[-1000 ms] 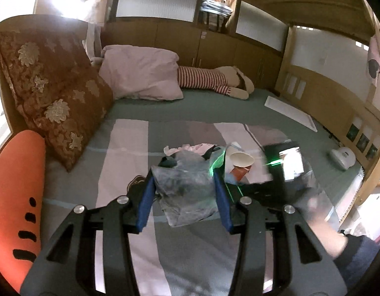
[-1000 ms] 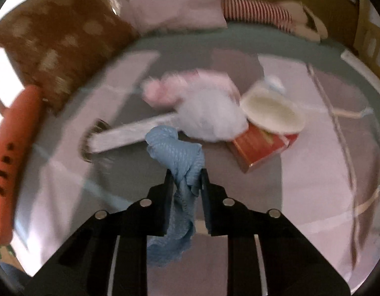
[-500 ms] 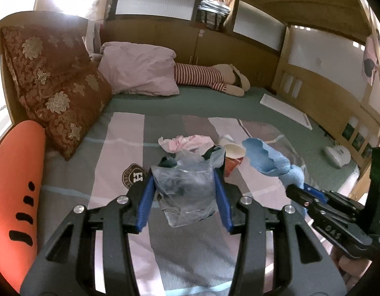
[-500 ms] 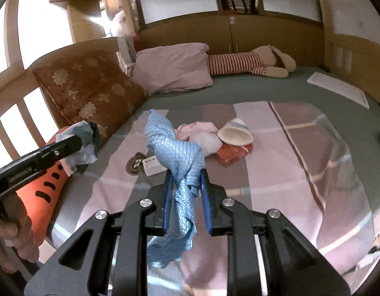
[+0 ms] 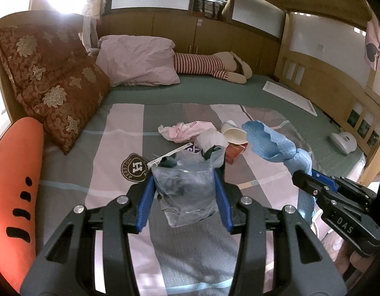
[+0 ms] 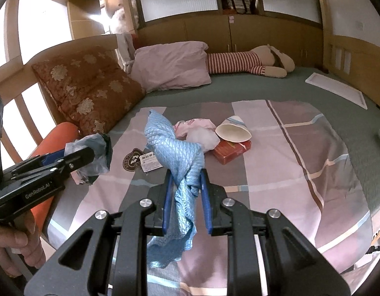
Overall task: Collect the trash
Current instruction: 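Carry grey cloth and blue cloth to the trash bin and release both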
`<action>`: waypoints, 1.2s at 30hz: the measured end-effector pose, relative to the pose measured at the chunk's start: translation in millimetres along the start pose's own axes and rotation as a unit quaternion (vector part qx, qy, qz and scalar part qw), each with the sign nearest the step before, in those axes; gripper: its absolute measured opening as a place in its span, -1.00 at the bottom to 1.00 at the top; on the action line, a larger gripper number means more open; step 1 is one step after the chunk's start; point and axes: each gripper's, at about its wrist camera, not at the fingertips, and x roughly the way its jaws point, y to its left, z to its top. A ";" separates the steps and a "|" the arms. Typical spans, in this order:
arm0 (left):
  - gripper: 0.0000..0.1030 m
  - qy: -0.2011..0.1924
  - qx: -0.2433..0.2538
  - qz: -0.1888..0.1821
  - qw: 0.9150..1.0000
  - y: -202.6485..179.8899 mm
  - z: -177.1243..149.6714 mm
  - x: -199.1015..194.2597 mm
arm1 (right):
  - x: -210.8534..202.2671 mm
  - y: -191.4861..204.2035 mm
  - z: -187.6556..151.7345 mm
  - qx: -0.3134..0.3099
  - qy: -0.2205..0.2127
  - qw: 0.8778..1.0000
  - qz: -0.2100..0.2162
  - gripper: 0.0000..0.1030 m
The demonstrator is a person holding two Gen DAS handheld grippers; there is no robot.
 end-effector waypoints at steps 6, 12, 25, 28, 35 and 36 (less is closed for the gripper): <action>-0.10 0.003 0.000 0.001 1.000 2.1 -0.1 2.6 | 0.6 0.1 -0.5 -0.002 0.001 1.000 0.000 -0.57; -0.10 0.006 0.002 0.000 1.000 2.7 -0.1 4.8 | 0.6 0.1 -0.7 0.000 -0.001 1.000 0.001 -0.57; -0.10 0.001 0.016 -0.034 0.999 -10.1 -2.1 2.9 | -129.0 -92.1 -24.6 0.062 -0.079 0.992 -0.077 -0.57; -0.10 0.005 0.027 -0.042 0.999 -20.2 -4.6 4.9 | -172.4 -133.9 -54.0 0.085 -0.074 0.984 -0.138 -0.57; -0.10 0.021 0.086 -0.086 0.992 -78.8 -18.3 7.5 | -208.8 -214.9 -144.4 0.146 0.008 0.960 -0.239 -0.38; -0.10 0.024 0.094 -0.097 0.990 -93.5 -19.6 6.1 | -209.4 -223.9 -154.2 0.155 0.022 0.954 -0.254 -0.03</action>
